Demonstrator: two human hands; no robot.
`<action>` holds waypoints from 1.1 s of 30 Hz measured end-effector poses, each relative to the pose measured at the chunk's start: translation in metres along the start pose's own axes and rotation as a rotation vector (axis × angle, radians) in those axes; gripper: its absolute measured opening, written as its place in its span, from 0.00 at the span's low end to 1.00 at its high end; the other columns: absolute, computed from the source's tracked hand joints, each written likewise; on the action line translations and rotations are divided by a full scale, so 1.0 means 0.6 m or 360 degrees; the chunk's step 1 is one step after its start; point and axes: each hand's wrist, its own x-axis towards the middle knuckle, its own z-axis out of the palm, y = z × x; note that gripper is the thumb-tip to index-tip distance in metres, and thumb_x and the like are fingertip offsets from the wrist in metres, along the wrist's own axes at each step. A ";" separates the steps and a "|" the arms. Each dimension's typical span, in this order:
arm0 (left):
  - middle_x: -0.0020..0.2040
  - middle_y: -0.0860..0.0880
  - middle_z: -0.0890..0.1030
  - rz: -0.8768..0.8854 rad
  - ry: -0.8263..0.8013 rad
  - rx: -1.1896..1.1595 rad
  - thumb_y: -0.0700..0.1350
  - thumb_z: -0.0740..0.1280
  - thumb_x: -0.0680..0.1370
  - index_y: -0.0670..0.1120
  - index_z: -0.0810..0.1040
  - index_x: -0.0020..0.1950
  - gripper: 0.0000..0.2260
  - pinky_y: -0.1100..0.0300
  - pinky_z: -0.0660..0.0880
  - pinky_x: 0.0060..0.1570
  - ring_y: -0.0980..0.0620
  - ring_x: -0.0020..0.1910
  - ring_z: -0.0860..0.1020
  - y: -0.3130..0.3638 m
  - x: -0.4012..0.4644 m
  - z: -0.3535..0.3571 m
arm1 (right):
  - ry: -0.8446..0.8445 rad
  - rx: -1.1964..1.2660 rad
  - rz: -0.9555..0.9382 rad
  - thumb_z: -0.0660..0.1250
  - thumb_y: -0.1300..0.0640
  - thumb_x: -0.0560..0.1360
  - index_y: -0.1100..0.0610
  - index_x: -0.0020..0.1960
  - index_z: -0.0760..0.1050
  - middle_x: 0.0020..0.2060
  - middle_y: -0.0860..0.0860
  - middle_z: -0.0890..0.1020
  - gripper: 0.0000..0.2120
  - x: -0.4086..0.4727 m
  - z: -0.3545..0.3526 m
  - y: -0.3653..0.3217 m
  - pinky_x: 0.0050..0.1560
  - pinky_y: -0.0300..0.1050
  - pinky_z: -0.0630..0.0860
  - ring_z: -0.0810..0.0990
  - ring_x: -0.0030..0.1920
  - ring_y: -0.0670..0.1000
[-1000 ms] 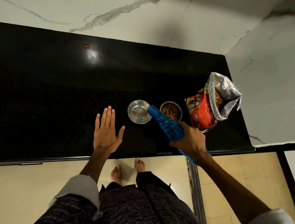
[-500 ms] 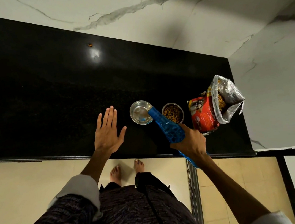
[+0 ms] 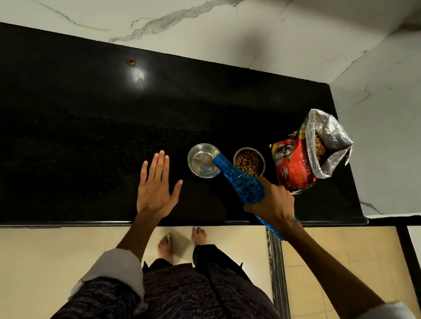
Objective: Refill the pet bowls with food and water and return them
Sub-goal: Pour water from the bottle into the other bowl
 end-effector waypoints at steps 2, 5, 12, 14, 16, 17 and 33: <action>0.84 0.41 0.48 -0.0002 0.0001 -0.0005 0.63 0.48 0.84 0.40 0.49 0.84 0.36 0.43 0.51 0.81 0.45 0.84 0.46 0.000 0.000 -0.001 | -0.0006 0.0005 -0.0001 0.82 0.39 0.66 0.49 0.74 0.73 0.54 0.51 0.86 0.41 0.001 0.001 0.001 0.49 0.48 0.82 0.85 0.49 0.52; 0.85 0.42 0.48 -0.0008 0.0004 -0.0020 0.63 0.49 0.84 0.40 0.50 0.84 0.36 0.43 0.51 0.81 0.45 0.84 0.46 0.001 0.001 -0.001 | -0.0005 -0.0006 -0.0004 0.82 0.40 0.65 0.49 0.73 0.73 0.52 0.51 0.87 0.40 0.002 0.002 0.001 0.47 0.46 0.81 0.85 0.48 0.52; 0.85 0.42 0.47 -0.0007 0.0000 -0.0026 0.63 0.49 0.84 0.41 0.49 0.84 0.36 0.43 0.50 0.81 0.46 0.84 0.46 0.001 0.001 -0.001 | -0.0023 -0.0009 -0.0005 0.82 0.39 0.65 0.49 0.74 0.73 0.53 0.51 0.86 0.41 0.005 0.007 0.001 0.48 0.50 0.84 0.85 0.49 0.52; 0.85 0.42 0.47 -0.0008 -0.0001 -0.0032 0.63 0.49 0.83 0.41 0.49 0.84 0.37 0.43 0.50 0.81 0.46 0.84 0.46 0.000 0.002 0.000 | -0.0031 -0.0019 -0.0005 0.82 0.39 0.65 0.48 0.74 0.72 0.53 0.51 0.86 0.41 0.005 0.007 0.001 0.48 0.50 0.84 0.85 0.49 0.52; 0.84 0.41 0.48 -0.0005 0.0008 -0.0051 0.63 0.50 0.83 0.40 0.49 0.84 0.37 0.43 0.50 0.81 0.46 0.84 0.47 -0.001 0.001 0.001 | -0.0037 -0.0023 -0.0001 0.82 0.39 0.65 0.48 0.74 0.73 0.54 0.51 0.86 0.41 0.006 0.007 0.001 0.48 0.49 0.83 0.85 0.49 0.52; 0.84 0.41 0.48 -0.0003 0.0010 -0.0053 0.63 0.50 0.83 0.40 0.50 0.84 0.37 0.42 0.50 0.81 0.45 0.84 0.47 -0.001 0.001 0.001 | -0.0038 -0.0024 0.0001 0.82 0.39 0.65 0.48 0.73 0.73 0.53 0.51 0.87 0.41 0.006 0.008 0.001 0.48 0.49 0.83 0.85 0.49 0.52; 0.85 0.42 0.48 -0.0008 0.0009 -0.0029 0.63 0.49 0.84 0.41 0.49 0.84 0.36 0.42 0.50 0.81 0.45 0.84 0.46 -0.001 0.002 -0.001 | -0.0054 -0.0033 0.0021 0.82 0.39 0.66 0.49 0.74 0.73 0.55 0.51 0.86 0.41 0.009 0.007 -0.002 0.50 0.49 0.83 0.85 0.51 0.52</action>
